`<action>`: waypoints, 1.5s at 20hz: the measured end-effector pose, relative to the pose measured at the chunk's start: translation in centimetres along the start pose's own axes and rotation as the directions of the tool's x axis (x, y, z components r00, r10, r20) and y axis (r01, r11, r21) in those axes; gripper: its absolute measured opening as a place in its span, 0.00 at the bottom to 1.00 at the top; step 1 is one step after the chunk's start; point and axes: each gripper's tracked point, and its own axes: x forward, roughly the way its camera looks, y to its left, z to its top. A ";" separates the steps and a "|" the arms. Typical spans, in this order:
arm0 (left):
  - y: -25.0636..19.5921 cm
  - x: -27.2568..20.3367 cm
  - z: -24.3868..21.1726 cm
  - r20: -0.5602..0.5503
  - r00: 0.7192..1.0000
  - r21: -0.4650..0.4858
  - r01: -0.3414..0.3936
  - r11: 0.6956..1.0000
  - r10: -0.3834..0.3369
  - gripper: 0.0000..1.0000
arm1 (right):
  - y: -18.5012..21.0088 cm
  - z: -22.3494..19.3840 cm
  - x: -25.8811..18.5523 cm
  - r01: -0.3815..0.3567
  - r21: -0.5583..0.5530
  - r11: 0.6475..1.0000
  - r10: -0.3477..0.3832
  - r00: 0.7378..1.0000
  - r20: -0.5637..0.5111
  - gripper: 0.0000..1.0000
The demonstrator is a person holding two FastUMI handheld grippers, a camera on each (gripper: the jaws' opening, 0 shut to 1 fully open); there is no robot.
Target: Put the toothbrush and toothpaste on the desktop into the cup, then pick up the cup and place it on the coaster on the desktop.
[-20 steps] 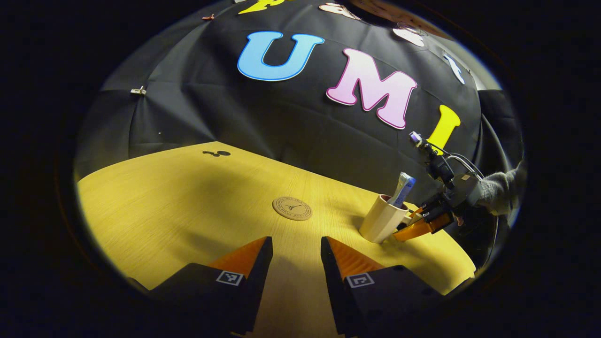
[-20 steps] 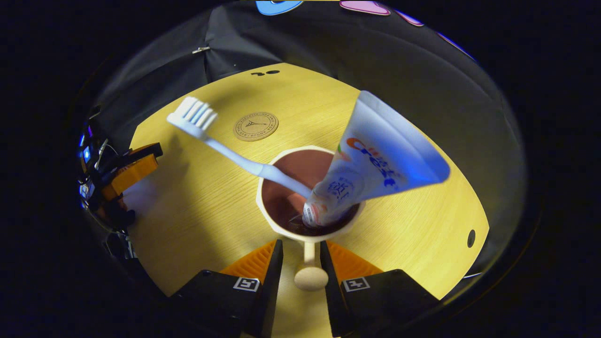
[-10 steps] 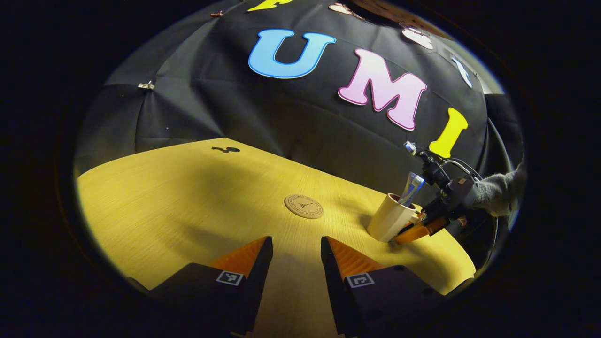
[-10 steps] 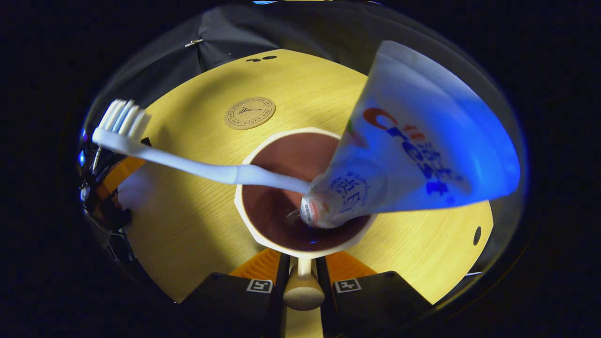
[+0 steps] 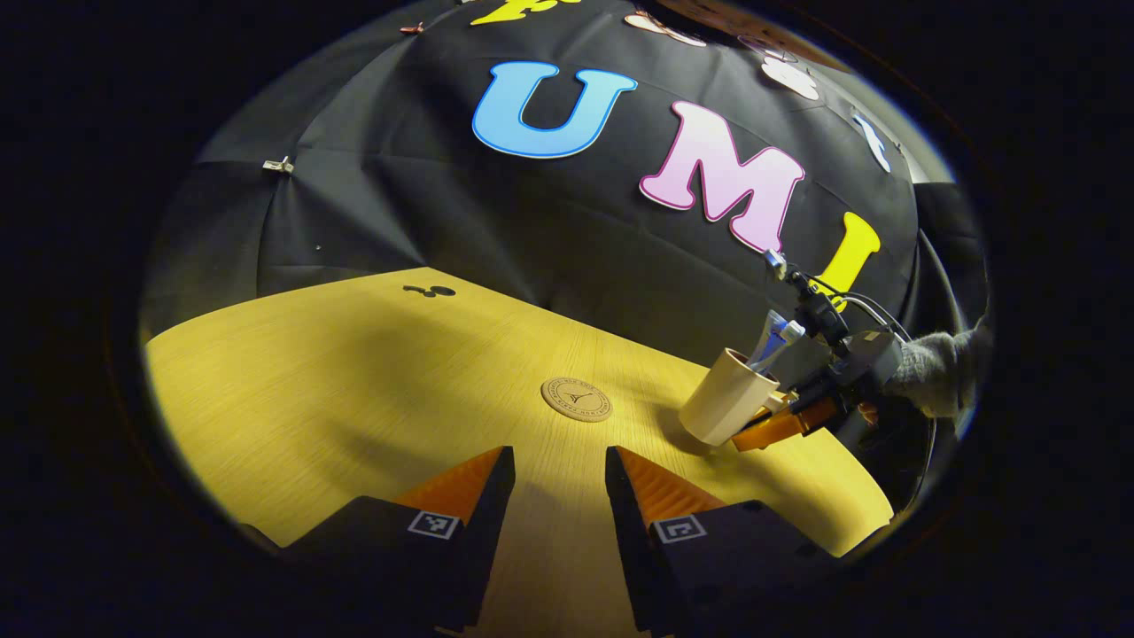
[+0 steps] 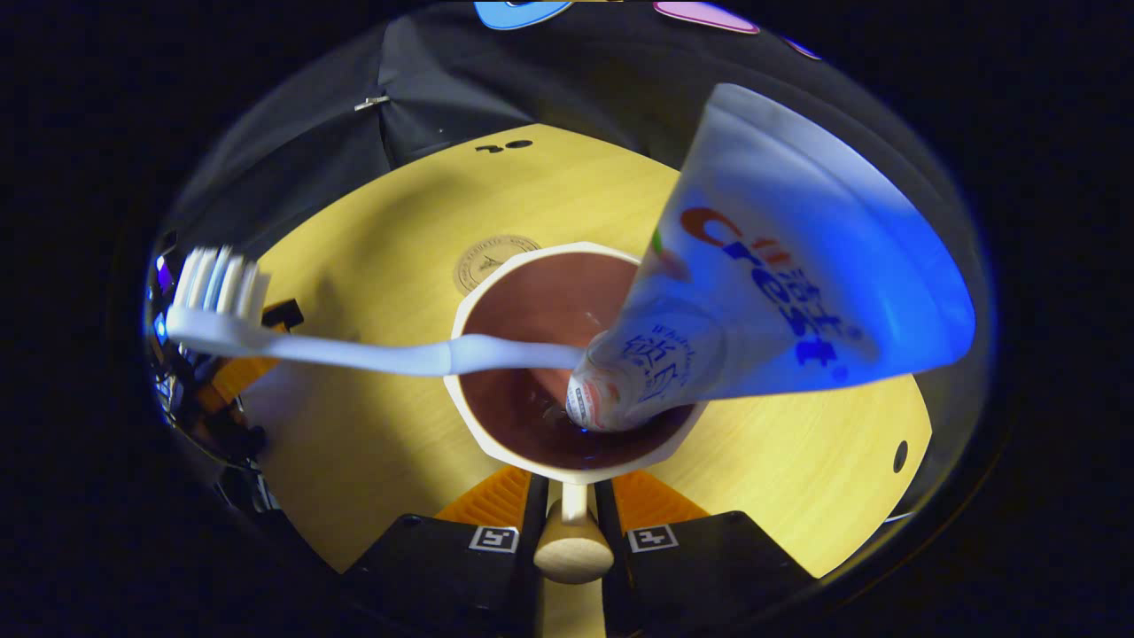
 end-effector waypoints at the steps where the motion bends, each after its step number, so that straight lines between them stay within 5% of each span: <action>1: 0.0 -0.3 0.3 0.002 1.000 0.000 0.001 1.000 -0.001 0.65 | 0.8 0.7 0.4 -0.007 -0.006 1.000 0.007 1.000 0.006 0.30; 12: 2.3 -5.0 1.3 0.003 1.000 -0.009 -0.016 1.000 0.016 0.65 | 5.6 9.2 6.8 -0.026 -0.068 0.997 0.026 1.000 -0.002 0.29; 29: 4.9 -5.8 2.8 0.015 0.998 -0.057 -0.067 0.996 0.068 0.65 | 5.9 10.4 9.9 -0.011 -0.089 0.996 0.003 0.996 -0.086 0.24; 30: 5.0 -5.8 2.9 0.016 0.998 -0.058 -0.067 0.996 0.068 0.65 | 5.9 10.4 9.8 -0.006 -0.089 0.996 -0.002 0.996 -0.085 0.31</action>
